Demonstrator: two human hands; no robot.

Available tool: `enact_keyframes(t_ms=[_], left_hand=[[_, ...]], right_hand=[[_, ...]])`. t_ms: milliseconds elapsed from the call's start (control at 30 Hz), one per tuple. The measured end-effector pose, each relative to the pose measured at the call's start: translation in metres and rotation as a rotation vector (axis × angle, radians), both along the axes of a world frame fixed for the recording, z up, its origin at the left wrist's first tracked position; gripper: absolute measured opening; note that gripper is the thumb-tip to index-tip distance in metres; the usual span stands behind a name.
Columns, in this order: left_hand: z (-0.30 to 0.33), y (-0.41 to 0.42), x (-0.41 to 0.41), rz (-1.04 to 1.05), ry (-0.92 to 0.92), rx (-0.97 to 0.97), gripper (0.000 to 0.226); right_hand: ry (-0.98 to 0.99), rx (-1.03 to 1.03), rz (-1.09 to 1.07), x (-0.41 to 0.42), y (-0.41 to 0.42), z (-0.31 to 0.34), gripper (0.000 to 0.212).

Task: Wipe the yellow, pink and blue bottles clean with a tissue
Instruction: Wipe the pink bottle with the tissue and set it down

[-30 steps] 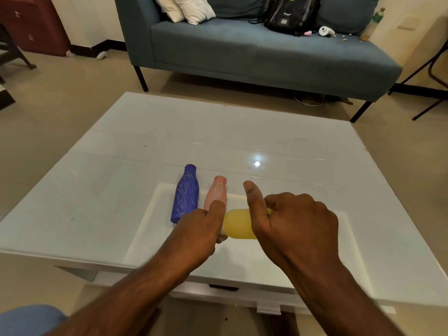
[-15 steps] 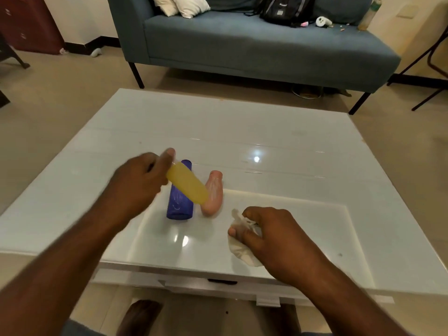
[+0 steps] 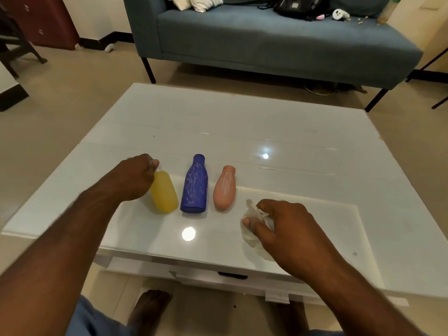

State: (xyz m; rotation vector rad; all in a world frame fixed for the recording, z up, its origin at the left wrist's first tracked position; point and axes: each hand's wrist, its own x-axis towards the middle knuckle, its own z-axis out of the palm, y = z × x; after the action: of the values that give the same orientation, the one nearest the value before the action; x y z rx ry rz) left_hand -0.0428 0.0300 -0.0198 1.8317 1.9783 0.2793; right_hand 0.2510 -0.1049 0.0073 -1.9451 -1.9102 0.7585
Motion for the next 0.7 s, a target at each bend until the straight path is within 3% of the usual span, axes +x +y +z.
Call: enact_keyframes(t_ms=[300,533,700], left_hand=[[-0.021,0.011,0.028,0.055,-0.033,-0.015,0.037],[-0.021,-0.008,0.056,-0.126,0.038,-0.13,0.076],[-0.022,-0.032,0.098,-0.2,0.077,-0.131,0.083]], right_hand=[[-0.023,0.015,-0.003,0.005,-0.001,-0.002,0.03],[-0.072,0.008,-0.009,0.004,0.001,0.0,0.034],[-0.098,-0.052,0.002,0.0,0.004,0.0,0.036]])
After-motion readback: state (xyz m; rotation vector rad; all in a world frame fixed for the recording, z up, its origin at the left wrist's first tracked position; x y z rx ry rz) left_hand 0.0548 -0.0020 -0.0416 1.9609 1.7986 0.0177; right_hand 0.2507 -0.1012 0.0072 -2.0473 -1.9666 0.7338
